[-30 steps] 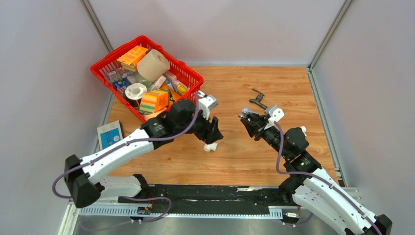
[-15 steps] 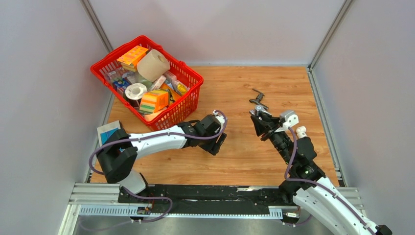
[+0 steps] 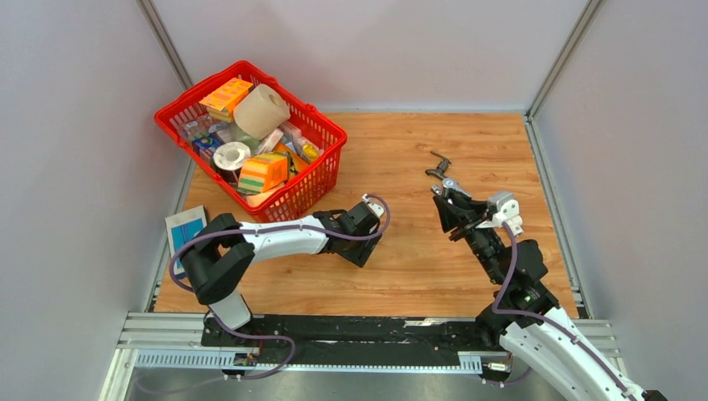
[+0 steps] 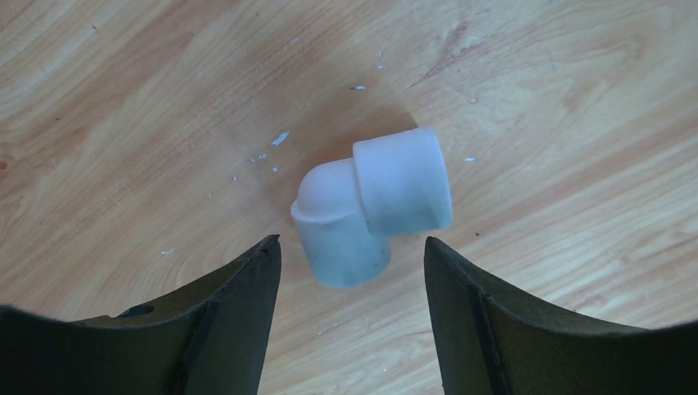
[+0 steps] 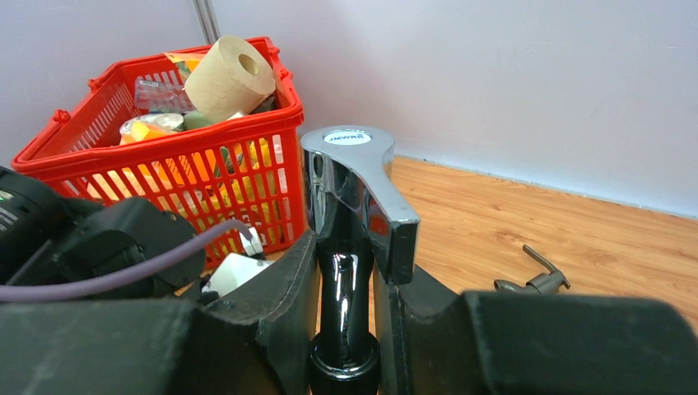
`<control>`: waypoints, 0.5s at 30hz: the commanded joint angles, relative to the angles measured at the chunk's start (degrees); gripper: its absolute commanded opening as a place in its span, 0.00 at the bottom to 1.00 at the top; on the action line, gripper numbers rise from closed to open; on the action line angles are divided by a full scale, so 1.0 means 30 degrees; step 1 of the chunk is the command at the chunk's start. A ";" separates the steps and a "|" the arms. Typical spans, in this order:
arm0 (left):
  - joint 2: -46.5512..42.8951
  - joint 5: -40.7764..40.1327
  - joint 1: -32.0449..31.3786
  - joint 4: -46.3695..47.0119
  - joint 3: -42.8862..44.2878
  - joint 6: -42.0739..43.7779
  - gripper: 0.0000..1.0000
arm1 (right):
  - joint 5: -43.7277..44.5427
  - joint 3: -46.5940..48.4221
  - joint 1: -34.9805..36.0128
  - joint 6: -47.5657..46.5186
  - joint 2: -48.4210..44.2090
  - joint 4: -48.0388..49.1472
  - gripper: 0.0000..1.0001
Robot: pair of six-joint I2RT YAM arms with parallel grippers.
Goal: Install the water faucets
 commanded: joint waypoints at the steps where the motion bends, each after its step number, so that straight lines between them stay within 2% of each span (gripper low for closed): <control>1: 0.0756 -0.0671 -0.0110 0.0325 0.0112 -0.0022 0.67 | 0.0359 0.0022 -0.0005 0.0228 -0.0463 0.1166 0.00; 9: 0.1868 -0.0438 -0.0081 0.0795 0.0258 0.0271 0.64 | 0.0242 -0.0036 -0.0034 0.0140 -0.0492 0.1166 0.00; 10: 0.1899 -0.0350 -0.0080 0.0766 0.0316 0.0358 0.56 | 0.0270 -0.0094 -0.0034 0.0140 -0.0492 0.1166 0.00; 11: 0.1957 -0.0204 -0.0080 0.0766 0.0316 0.0388 0.55 | 0.0213 -0.0095 -0.0005 0.0140 -0.0492 0.1166 0.00; 13: 0.1929 0.0147 -0.0051 0.0853 0.0375 0.0592 0.32 | 0.0183 -0.0065 -0.0034 0.0140 -0.0493 0.1166 0.00; 14: 0.1871 0.0178 -0.0051 0.0824 0.0375 0.0622 0.10 | 0.0125 -0.0094 -0.0034 0.0082 -0.0521 0.1137 0.00; 15: 0.1725 0.0179 -0.0051 0.0853 0.0317 0.0623 0.08 | 0.0066 -0.0037 -0.0034 0.0081 -0.0522 0.1136 0.00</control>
